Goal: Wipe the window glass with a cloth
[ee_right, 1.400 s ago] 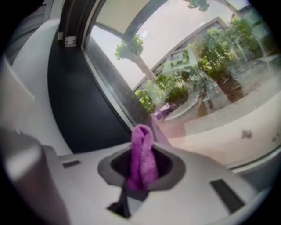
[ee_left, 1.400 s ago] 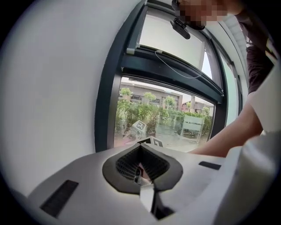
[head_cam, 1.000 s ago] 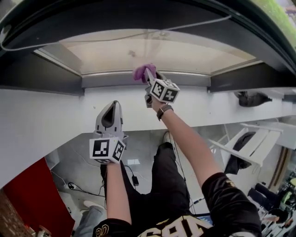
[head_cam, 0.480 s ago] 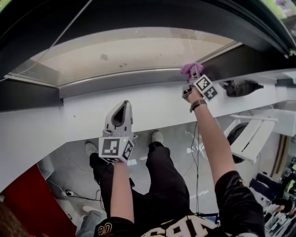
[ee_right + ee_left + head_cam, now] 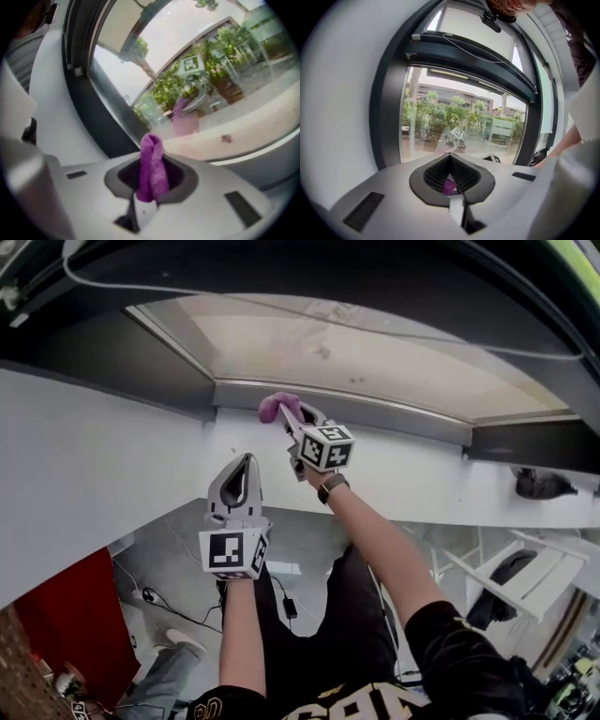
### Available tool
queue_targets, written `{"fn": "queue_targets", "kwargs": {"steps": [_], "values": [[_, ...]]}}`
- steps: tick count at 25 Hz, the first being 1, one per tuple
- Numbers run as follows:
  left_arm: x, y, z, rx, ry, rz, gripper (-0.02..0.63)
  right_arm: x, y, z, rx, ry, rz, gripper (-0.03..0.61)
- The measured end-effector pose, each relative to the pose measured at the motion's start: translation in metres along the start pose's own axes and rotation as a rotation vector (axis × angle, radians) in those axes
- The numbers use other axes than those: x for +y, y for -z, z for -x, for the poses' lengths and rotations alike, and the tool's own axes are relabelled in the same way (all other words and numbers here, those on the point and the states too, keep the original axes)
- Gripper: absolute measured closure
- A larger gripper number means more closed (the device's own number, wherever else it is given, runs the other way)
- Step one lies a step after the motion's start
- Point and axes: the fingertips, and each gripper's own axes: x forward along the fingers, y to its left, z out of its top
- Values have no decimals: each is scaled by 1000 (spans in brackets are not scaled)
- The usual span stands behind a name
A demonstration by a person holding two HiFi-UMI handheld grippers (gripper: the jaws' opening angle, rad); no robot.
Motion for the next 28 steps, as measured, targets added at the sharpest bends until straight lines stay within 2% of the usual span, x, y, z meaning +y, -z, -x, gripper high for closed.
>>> {"fn": "queue_targets", "kwargs": {"steps": [3, 6, 9, 13, 16, 20, 23, 25, 28], "values": [[49, -12, 14, -6, -53, 14, 606, 54, 8, -82, -6, -70, 4, 499], [77, -19, 24, -5, -68, -24, 606, 71, 16, -134, -19, -58, -77, 499], [94, -24, 32, -15, -79, -27, 606, 60, 16, -147, -43, -13, -170, 499], [80, -23, 23, -24, -55, -1, 606, 15, 3, -112, -46, 41, -113, 499], [32, -16, 2, -13, 18, 14, 606, -31, -8, -56, -64, 93, -101, 499], [-61, -8, -32, 7, 160, -9, 606, -112, -26, 37, -136, 202, -155, 499], [-141, 2, -56, 12, 269, -3, 606, -190, -39, 121, -189, 322, -193, 499], [-195, 12, -68, 21, 343, 6, 606, -243, -50, 180, -238, 405, -256, 499], [-260, 21, -79, 48, 404, 18, 606, -314, -65, 268, -297, 545, -311, 499]]}}
